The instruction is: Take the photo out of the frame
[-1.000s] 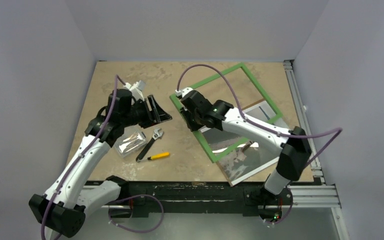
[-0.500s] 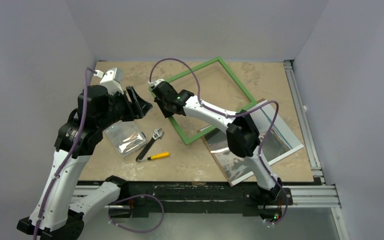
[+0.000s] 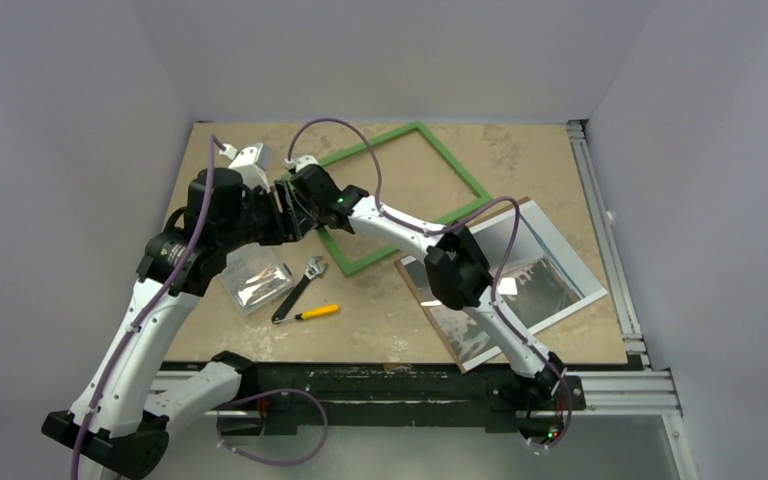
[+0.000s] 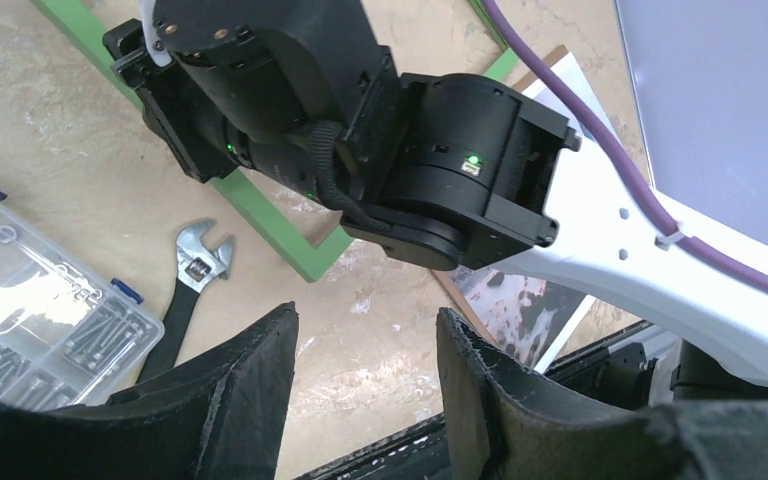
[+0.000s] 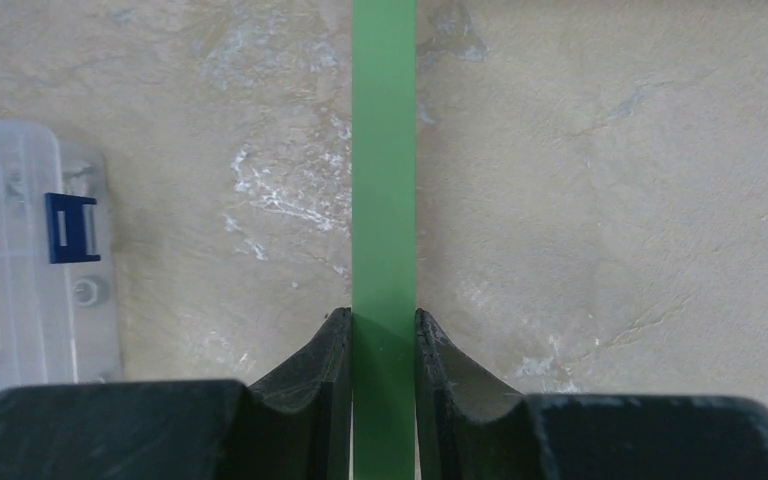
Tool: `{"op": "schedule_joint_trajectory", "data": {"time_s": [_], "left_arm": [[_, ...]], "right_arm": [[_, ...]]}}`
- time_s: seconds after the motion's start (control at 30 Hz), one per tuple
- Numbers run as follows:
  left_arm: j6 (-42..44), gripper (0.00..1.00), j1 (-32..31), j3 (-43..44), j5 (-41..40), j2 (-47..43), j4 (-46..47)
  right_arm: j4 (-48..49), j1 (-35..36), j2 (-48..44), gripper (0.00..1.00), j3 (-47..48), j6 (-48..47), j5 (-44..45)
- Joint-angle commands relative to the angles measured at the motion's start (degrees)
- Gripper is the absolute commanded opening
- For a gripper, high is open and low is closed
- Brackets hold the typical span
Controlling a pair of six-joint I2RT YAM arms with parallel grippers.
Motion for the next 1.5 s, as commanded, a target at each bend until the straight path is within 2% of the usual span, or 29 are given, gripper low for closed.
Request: {"op": "schedule_joint_trajectory", "data": {"time_s": [0.0,0.17,0.43,0.47,0.57,0.63,0.73,0.83,0.9,1.07,1.2,1.27,1.37,1.47], "left_arm": [[2.08,0.51,-0.9,-0.1,-1.38,0.09,3.48],[1.97,0.51,-1.0,-1.38,-1.28,0.75,4.86],[2.07,0.51,-0.92,-3.66,-1.06,1.86,6.37],[2.09,0.51,-0.85,-3.86,-0.97,1.98,6.5],[2.07,0.51,-0.47,-4.42,-0.35,2.37,6.81],[2.08,0.51,-0.15,-4.87,0.23,2.54,7.09],[2.17,0.52,0.34,-5.63,1.25,2.64,7.68],[2.43,0.53,0.98,-6.65,3.86,2.58,9.06],[2.57,0.54,1.32,-7.74,6.62,2.45,10.54],[1.04,0.59,1.37,-11.41,15.65,2.91,16.04],[-2.84,0.68,0.69,-14.37,25.03,6.13,22.47],[-4.7,0.72,-1.53,-15.07,27.7,8.31,24.65],[-7.28,0.74,-9.21,-16.06,27.03,11.42,27.58],[-13.98,0.74,-15.04,-18.68,29.61,15.31,36.17]], "right_arm": [[6.07,-0.23,-1.18,0.0,1.94,2.0,4.21],[7.71,-1.1,-0.67,0.0,0.98,2.02,7.44],[9.18,-3.24,-0.09,0.0,0.26,-0.01,5.33],[8.64,-3.28,0.13,0.05,0.88,-0.4,4.89],[6.62,-3.29,-0.04,0.42,2.45,-1.38,3.03],[3.58,-3.32,-1.71,0.6,3.43,-0.58,2.48],[-2.19,-3.66,-6.46,0.75,2.36,1.28,2.34],[-5.31,-4.77,-14.79,0.79,-5.78,5.24,1.41],[-6.99,-5.52,-21.52,0.79,-14.94,8.44,1.3],[-7.13,-5.58,-41.98,0.79,-45.78,18.75,2.94],[-6.53,-5.64,-58.64,0.78,-69.02,29.33,4.17],[-8.68,-6.17,-68.04,0.79,-77.34,35.25,6.58],[-9.07,-8.61,-78.73,0.8,-87.44,41.9,7.75],[-8.94,-14.68,-88.65,0.79,-94.72,44.77,7.2]]}}
